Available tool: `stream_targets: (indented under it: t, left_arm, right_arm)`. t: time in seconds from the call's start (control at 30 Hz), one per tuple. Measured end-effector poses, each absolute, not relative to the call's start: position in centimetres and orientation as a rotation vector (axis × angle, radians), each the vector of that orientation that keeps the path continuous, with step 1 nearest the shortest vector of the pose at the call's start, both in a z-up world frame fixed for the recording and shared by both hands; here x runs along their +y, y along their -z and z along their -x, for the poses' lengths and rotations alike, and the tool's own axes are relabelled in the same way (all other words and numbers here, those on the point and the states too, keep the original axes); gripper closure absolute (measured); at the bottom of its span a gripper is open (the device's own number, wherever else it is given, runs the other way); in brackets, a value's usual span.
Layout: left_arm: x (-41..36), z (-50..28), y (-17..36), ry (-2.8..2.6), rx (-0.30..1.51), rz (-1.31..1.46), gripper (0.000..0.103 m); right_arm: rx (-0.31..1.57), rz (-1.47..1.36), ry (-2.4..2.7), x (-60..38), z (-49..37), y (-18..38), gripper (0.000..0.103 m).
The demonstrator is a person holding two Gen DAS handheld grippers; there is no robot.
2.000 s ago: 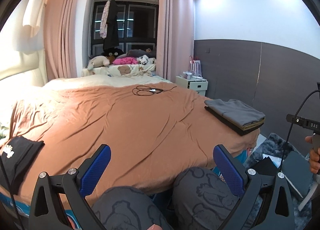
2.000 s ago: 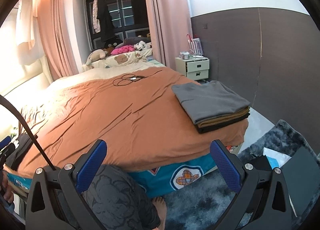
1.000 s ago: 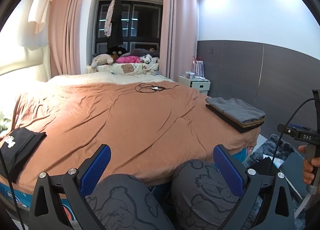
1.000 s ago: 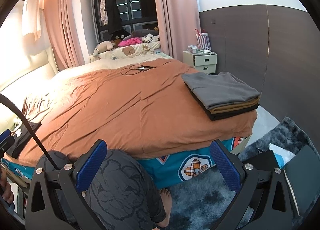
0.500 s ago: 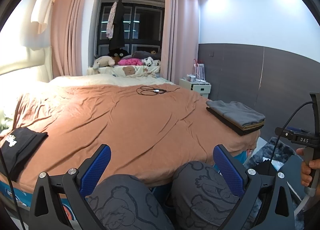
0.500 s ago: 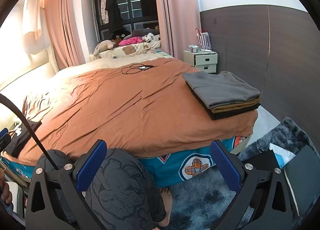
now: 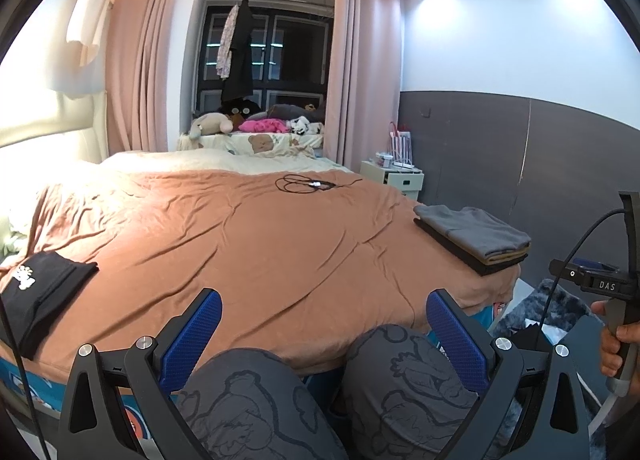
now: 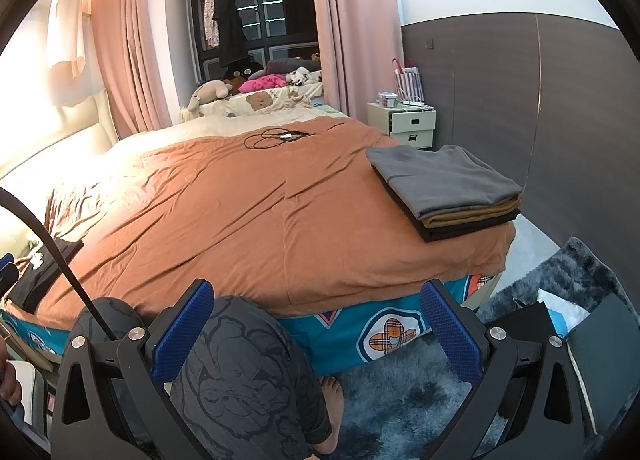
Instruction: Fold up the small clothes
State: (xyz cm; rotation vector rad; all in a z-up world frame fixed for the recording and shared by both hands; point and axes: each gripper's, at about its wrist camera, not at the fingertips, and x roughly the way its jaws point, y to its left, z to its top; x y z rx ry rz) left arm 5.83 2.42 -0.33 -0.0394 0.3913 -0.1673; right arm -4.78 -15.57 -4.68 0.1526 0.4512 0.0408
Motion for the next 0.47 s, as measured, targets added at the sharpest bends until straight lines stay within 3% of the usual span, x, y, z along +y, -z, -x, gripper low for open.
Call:
stream_targets:
  t: [0.47]
  left_arm:
    - [3.04,-5.08,-0.04,0.157,0.358,0.047,0.000]
  right_arm:
    - [0.464,-0.161,-0.050,-16.07,3.92,4.55,0.000]
